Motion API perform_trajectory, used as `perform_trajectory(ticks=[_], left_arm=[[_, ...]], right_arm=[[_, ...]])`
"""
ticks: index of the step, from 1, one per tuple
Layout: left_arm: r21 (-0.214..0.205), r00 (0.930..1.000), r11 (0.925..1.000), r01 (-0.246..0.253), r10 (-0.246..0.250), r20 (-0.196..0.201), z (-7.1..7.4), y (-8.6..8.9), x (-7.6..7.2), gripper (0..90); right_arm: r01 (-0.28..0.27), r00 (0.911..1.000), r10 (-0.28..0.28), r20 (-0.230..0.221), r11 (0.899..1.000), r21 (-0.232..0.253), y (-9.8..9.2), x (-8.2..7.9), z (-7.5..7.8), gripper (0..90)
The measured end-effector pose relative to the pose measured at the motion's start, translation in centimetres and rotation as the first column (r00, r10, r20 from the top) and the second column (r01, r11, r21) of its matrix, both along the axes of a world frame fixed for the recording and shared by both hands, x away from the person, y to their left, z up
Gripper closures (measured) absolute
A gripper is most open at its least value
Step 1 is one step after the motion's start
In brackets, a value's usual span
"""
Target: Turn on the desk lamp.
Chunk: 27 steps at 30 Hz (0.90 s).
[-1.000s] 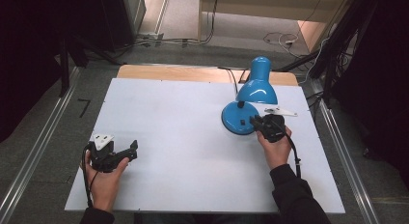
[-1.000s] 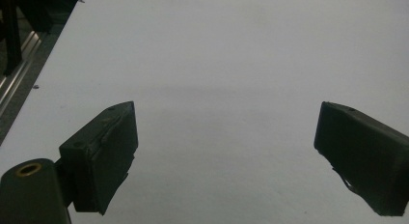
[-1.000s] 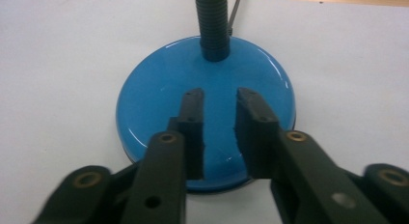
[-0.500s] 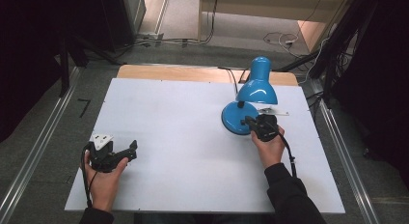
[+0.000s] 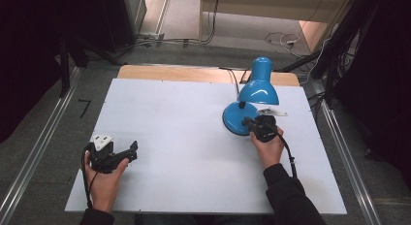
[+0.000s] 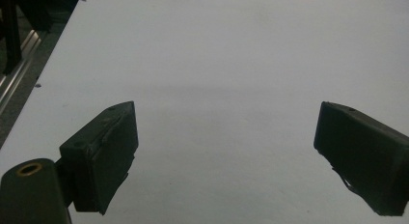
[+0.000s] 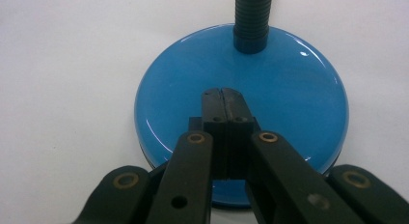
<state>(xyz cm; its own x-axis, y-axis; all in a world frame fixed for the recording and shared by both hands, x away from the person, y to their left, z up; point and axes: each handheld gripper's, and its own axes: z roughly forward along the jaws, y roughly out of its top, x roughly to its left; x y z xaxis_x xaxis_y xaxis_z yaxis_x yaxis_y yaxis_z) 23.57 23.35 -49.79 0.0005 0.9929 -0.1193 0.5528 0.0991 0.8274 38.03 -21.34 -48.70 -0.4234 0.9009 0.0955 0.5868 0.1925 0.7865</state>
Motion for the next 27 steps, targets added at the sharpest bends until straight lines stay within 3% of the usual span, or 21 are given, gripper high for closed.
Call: perform_trajectory(ticks=[27], left_arm=[[-0.003,1.0000,1.0000,0.002,-0.002,0.002,0.01,0.04,-0.04,8.6]], right_arm=[[0.000,1.0000,0.000,0.005,1.000,-0.006,0.24,0.12,-0.44,87.5]])
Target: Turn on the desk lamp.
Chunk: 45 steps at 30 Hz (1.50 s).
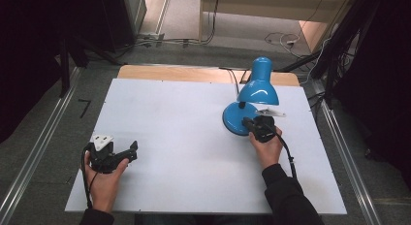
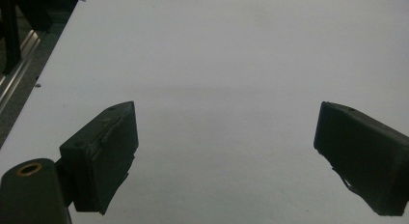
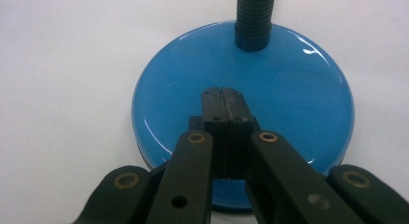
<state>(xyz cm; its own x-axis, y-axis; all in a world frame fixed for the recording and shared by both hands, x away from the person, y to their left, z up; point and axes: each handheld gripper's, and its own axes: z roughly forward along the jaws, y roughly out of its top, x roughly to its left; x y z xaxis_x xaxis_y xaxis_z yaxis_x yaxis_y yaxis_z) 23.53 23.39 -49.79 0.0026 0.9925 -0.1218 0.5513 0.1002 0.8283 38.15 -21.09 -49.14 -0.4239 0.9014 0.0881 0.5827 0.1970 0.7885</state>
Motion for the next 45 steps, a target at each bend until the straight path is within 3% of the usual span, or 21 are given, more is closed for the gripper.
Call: perform_trajectory(ticks=[23,39,45], left_arm=[[-0.001,1.0000,1.0000,0.000,0.000,0.000,-0.01,-0.02,-0.01,8.6],[0.000,1.0000,1.0000,-0.003,0.003,0.004,0.08,0.04,-0.15,8.6],[0.000,1.0000,1.0000,0.003,-0.003,0.007,0.13,-0.08,-0.15,8.7]], right_arm=[[0.005,0.9999,-0.005,0.009,1.000,-0.001,0.03,-0.08,-0.15,87.5],[-0.003,0.9983,0.005,0.058,0.999,-0.035,0.17,-0.91,-0.69,88.0],[0.005,0.9992,-0.004,0.040,1.000,-0.025,-0.10,-0.81,-0.57,88.0]])
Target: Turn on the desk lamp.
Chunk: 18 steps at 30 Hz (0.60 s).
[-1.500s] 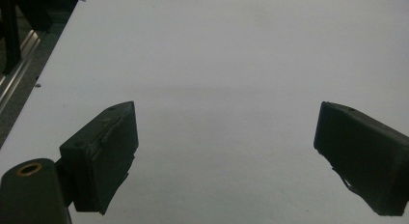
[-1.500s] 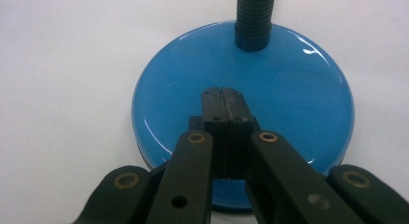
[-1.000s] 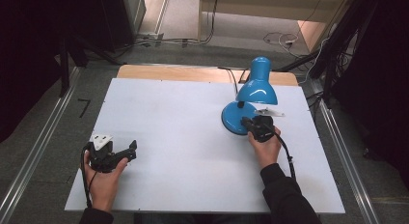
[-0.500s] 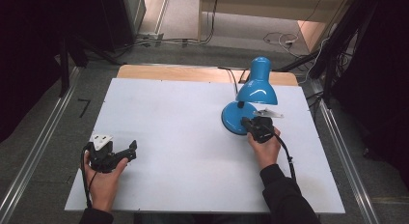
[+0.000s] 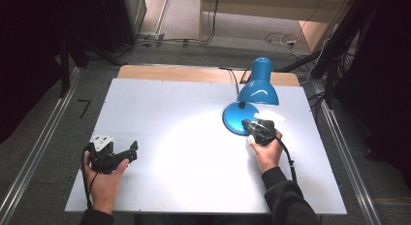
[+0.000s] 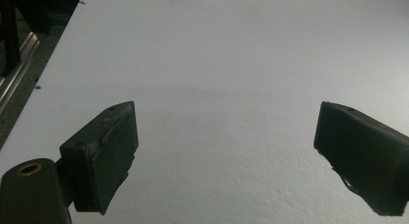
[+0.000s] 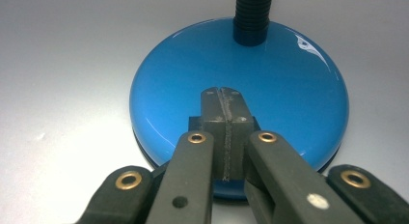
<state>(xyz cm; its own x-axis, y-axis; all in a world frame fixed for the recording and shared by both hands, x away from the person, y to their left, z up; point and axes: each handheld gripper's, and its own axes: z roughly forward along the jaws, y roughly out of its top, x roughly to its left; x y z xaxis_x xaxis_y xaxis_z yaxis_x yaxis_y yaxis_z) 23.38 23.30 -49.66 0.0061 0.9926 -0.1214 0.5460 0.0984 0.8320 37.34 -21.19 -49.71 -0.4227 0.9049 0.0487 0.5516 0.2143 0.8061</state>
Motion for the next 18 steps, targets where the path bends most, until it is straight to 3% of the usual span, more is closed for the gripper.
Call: perform_trajectory(ticks=[4,5,7,15,16,18], left_arm=[[-0.001,1.0000,1.0000,-0.004,0.004,-0.002,0.0,0.1,0.0,8.7],[-0.002,1.0000,1.0000,-0.005,0.005,0.000,0.0,0.1,0.0,8.7],[-0.004,1.0000,1.0000,-0.004,0.004,0.002,0.0,0.1,0.0,8.7],[-0.001,1.0000,1.0000,-0.001,0.001,-0.002,0.0,0.2,0.1,8.7],[-0.002,1.0000,1.0000,-0.001,0.001,-0.001,0.0,0.1,0.1,8.7],[-0.001,1.0000,1.0000,-0.002,0.002,-0.001,0.0,0.1,0.1,8.7]], right_arm=[[0.002,0.9999,-0.002,-0.013,1.000,0.018,-0.1,0.1,0.1,87.4],[-0.004,0.9994,0.006,-0.034,0.999,0.054,-0.3,0.2,0.1,79.2],[-0.008,0.9991,0.011,-0.041,0.998,0.060,-0.3,0.3,0.2,76.6],[-0.002,0.9994,0.004,-0.033,0.998,0.060,-0.8,0.1,1.0,58.5],[-0.004,0.9992,0.007,-0.039,0.998,0.060,-0.8,0.1,1.1,51.5],[-0.005,0.9993,0.007,-0.037,0.999,0.050,-0.8,0.0,1.2,47.6]])
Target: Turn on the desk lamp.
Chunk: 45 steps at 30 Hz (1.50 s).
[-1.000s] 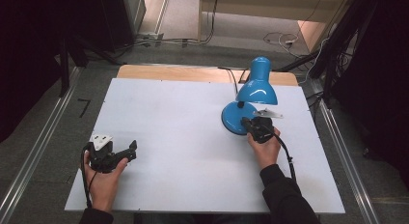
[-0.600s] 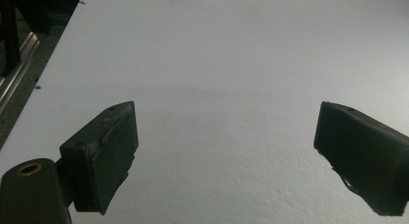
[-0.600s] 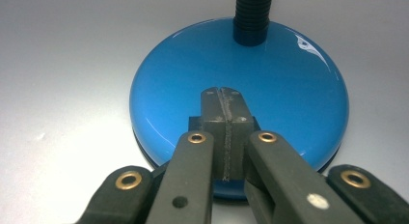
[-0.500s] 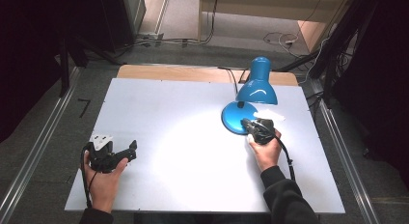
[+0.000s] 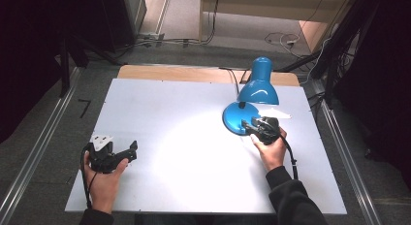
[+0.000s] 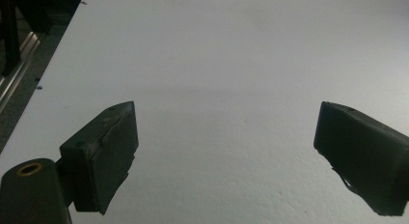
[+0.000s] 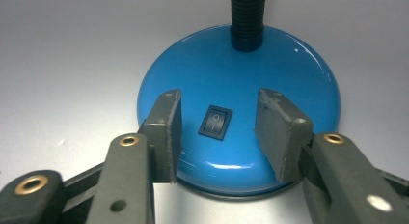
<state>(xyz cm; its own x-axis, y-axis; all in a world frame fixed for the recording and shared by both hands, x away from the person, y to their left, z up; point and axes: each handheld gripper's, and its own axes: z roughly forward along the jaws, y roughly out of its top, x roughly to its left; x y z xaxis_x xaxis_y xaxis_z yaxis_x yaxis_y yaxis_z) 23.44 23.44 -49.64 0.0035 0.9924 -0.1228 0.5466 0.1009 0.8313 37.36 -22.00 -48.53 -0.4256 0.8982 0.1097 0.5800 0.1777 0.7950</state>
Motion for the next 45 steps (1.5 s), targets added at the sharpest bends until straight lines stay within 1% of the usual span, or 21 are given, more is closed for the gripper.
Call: perform_trajectory(ticks=[5,6,7,9,11,13,18,27,39,45], left_arm=[[0.001,1.0000,1.0000,0.000,0.000,0.000,0.0,0.0,0.0,8.7],[0.001,1.0000,1.0000,0.001,-0.001,0.000,0.0,0.0,0.0,8.7],[0.001,1.0000,1.0000,0.001,-0.001,-0.001,0.0,0.0,0.0,8.7],[0.000,1.0000,1.0000,0.000,0.000,0.001,0.0,0.0,0.0,8.7],[0.001,1.0000,1.0000,0.000,0.000,0.000,0.0,0.0,0.0,8.7],[0.000,1.0000,1.0000,0.001,-0.001,0.000,0.0,0.0,0.0,8.7],[-0.001,1.0000,1.0000,-0.001,0.001,0.002,0.0,-0.1,0.0,8.7],[0.000,1.0000,1.0000,0.002,-0.002,0.001,0.0,0.0,0.0,8.6],[0.004,1.0000,1.0000,0.002,-0.002,-0.001,0.0,-0.1,0.0,8.7],[0.004,1.0000,1.0000,0.004,-0.004,-0.002,0.0,-0.1,0.0,8.7]], right_arm=[[-0.008,0.9999,0.008,0.006,1.000,-0.010,-0.1,-0.2,0.3,41.7],[-0.007,1.0000,0.007,0.003,1.000,-0.008,-0.1,-0.2,0.4,37.2],[-0.007,1.0000,0.007,0.005,1.000,-0.011,-0.1,-0.3,0.4,35.6],[-0.006,1.0000,0.006,0.005,1.000,-0.014,-0.1,-0.4,0.5,34.8],[-0.017,0.9998,0.017,0.008,0.999,-0.035,-0.1,-0.7,0.7,31.5],[-0.023,0.9996,0.024,0.014,0.999,-0.034,-0.1,-0.9,0.8,30.6],[-0.026,0.9995,0.026,0.017,0.999,-0.030,-0.1,-1.1,1.1,29.6],[-0.033,0.9994,0.033,0.013,0.999,-0.037,-0.5,-1.5,1.1,28.4],[-0.024,0.9997,0.025,0.008,0.999,-0.035,-1.3,-2.0,1.3,27.7],[-0.023,0.9997,0.023,0.001,0.999,-0.034,-1.6,-2.3,1.2,27.7]])
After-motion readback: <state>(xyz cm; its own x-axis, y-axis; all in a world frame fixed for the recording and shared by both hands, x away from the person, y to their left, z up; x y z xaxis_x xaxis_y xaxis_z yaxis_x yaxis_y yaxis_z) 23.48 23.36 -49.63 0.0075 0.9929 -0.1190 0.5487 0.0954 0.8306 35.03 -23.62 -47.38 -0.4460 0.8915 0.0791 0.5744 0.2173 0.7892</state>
